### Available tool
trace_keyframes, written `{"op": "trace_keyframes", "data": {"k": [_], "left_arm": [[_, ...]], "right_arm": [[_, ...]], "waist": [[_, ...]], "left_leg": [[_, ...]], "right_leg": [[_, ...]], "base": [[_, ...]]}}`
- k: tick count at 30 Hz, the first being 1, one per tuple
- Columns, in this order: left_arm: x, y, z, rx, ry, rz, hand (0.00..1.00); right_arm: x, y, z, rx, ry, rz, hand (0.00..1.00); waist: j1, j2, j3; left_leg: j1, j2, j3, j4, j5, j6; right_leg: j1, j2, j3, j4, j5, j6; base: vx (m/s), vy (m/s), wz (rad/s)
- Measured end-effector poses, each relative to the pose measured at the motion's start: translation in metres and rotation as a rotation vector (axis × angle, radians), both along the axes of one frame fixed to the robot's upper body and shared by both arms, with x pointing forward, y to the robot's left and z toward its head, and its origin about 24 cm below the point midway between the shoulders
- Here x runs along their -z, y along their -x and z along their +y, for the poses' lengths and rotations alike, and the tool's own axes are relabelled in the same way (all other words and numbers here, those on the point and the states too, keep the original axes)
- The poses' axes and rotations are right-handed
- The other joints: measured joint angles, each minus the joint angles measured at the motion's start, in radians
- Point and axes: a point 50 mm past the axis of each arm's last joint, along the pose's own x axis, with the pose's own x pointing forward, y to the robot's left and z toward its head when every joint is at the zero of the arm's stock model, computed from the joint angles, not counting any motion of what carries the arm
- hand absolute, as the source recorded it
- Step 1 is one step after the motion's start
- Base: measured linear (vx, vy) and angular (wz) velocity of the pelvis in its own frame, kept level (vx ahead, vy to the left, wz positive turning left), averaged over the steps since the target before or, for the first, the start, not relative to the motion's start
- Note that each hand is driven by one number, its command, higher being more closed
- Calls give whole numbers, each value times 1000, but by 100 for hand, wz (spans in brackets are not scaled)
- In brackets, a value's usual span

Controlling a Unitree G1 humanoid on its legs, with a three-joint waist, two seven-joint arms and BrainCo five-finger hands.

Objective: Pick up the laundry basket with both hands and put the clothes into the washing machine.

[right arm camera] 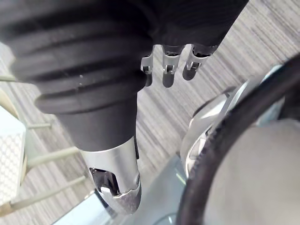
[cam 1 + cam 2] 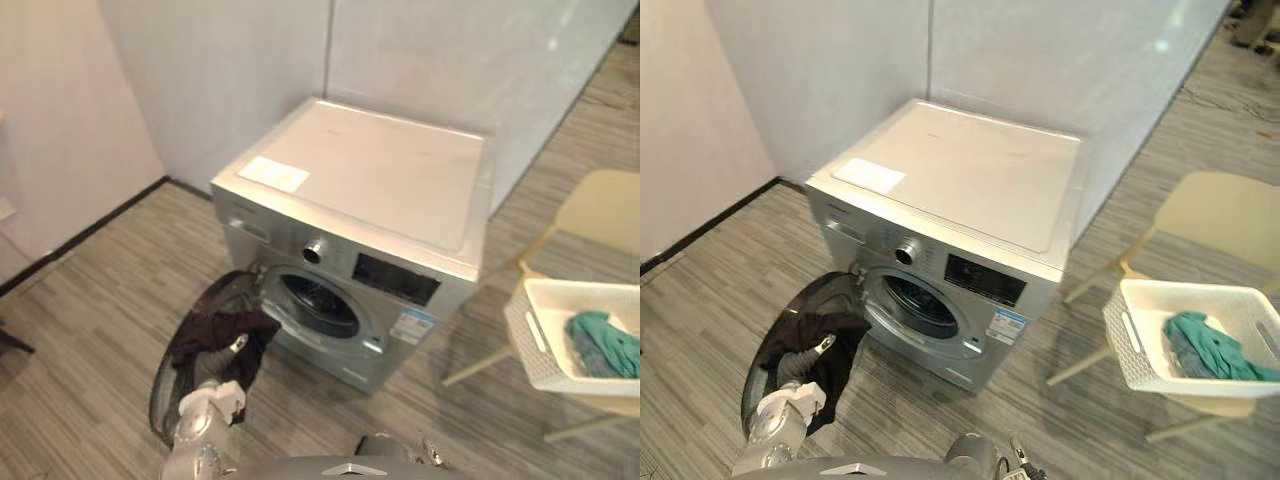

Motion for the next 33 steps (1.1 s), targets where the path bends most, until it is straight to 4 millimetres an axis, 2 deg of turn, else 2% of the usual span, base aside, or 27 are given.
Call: {"op": "trace_keyframes", "data": {"k": [3, 4, 6, 7, 8, 9, 10, 11, 12, 13, 15, 17, 18, 19, 20, 22, 23, 24, 27, 29, 33], "left_arm": [[-1, -1, 1, 7, 1, -9, 100], [-1, -1, 2, 3, 0, -9, 100], [1, 1, 5, -13, -1, -1, 100], [3, 4, 6, -13, 0, 9, 100], [4, 6, 6, -11, 3, 15, 100], [5, 9, 7, -15, 4, 22, 100], [6, 10, 8, -18, 3, 25, 100], [7, 14, 9, -25, 3, 35, 100], [8, 15, 11, -32, 2, 39, 100], [8, 19, 14, -47, -1, 45, 100], [10, 25, 16, -57, -2, 58, 100], [11, 27, 15, -44, 2, 62, 100], [9, 25, 12, -28, 7, 50, 100], [6, 24, 11, -20, 9, 37, 100], [5, 23, 12, -20, 6, 29, 100], [-3, 14, 13, -20, -1, -16, 100], [-5, 13, 14, -18, -6, -24, 100], [-6, 12, 15, -14, -12, -30, 100], [-10, 7, 18, 0, -30, -48, 100], [-17, -2, 14, 27, -35, -91, 100], [-28, -19, 8, 52, -34, -148, 100]], "right_arm": [[-1, 3, -5, 23, 9, -7, 0], [-1, 6, -5, 27, 10, -3, 0], [1, 12, -3, 23, 4, 16, 0], [0, 11, -3, 7, 7, 9, 0], [-1, 10, -3, 2, 10, 3, 0], [-3, 7, -6, -12, 26, -9, 0], [-5, 1, -8, -22, 35, -26, 0], [-9, -7, -11, -42, 54, -55, 0], [-10, -11, -10, -51, 55, -63, 0], [-11, -15, -11, -87, 66, -63, 0], [-11, -20, -10, -134, 76, -64, 0], [-12, -26, -8, -186, 91, -65, 0], [-14, -29, -9, -200, 99, -74, 0], [-15, -32, -9, -201, 104, -86, 0], [-15, -33, -6, -201, 98, -91, 0], [-15, -41, 5, -222, 74, -119, 0], [-16, -42, 6, -233, 70, -126, 0], [-16, -44, 7, -242, 66, -135, 0], [-18, -48, 9, -257, 69, -154, 0], [-25, -58, 7, -274, 94, -205, 0], [-37, -83, 3, -300, 135, -286, 0]], "waist": [[-1, 29, 4], [-1, 42, 9], [12, 30, 13], [21, 27, 11], [27, 33, 11], [37, 29, 13], [42, 27, 9], [41, 42, 12], [41, 46, 13], [47, 46, 14], [62, 37, 17], [69, 32, 16], [66, 41, 15], [66, 50, 16], [65, 45, 14], [57, 5, 37], [58, 4, 50], [58, -10, 58], [60, -2, 105], [67, 7, 144], [63, 10, 232]], "left_leg": [[6, 46, 0, 8, -6, 5], [12, 82, 2, 44, -14, 17], [-27, 148, -22, 233, -10, 87], [-92, 196, -68, 401, 24, 160], [-141, 227, -105, 512, 74, 211], [-211, 254, -154, 632, 129, 222], [-239, 250, -175, 673, 110, 205], [-303, 223, -194, 715, 49, 181], [-320, 213, -188, 712, 30, 181], [-342, 196, -180, 674, 1, 178], [-346, 167, -190, 552, -11, 159], [-343, 129, -203, 389, 4, 144], [-335, 92, -194, 239, 102, 153], [-333, 80, -185, 191, 170, 147], [-317, 77, -179, 180, 150, 121], [-297, 27, -163, 134, 125, 80], [-297, 18, -158, 134, 119, 76], [-297, 10, -148, 140, 106, 81], [-330, 25, -133, 240, 41, 93], [-397, 56, -125, 327, -14, 81], [-540, 109, -131, 480, -74, 79]], "right_leg": [[17, 56, -7, -22, -23, -2], [43, 83, -23, -32, -51, -2], [86, 116, -23, -53, -79, -21], [117, 139, -17, -76, -87, -26], [135, 151, -11, -94, -91, -32], [148, 164, 17, -108, -100, -42], [149, 165, 29, -111, -104, -46], [147, 165, 60, -129, -98, -60], [147, 165, 73, -138, -97, -62], [149, 163, 100, -155, -91, -62], [163, 151, 133, -169, -80, -48], [162, 135, 151, -167, -67, -26], [159, 127, 152, -165, -58, -9], [159, 127, 155, -164, -57, 8], [160, 120, 160, -166, -60, 24], [155, 83, 174, -182, -51, 48], [155, 75, 178, -186, -46, 56], [155, 66, 180, -192, -41, 60], [123, 52, 197, -148, -43, 70], [41, 53, 225, -74, -74, 84], [-114, 56, 259, 71, -134, 85]], "base": [[47, -111, -13], [129, -135, -2], [144, -188, -11], [118, -215, -24], [141, -166, -40], [162, -127, -42], [234, -69, -60], [215, -32, -52], [254, -24, -71], [173, 4, -61], [237, 50, -74], [258, 143, -55], [288, 271, -31], [287, 293, -23], [205, 271, -4], [131, 213, 4], [86, 163, -8], [95, 193, -17], [14, 98, -24], [-113, 36, -32], [-153, -8, -24]]}}
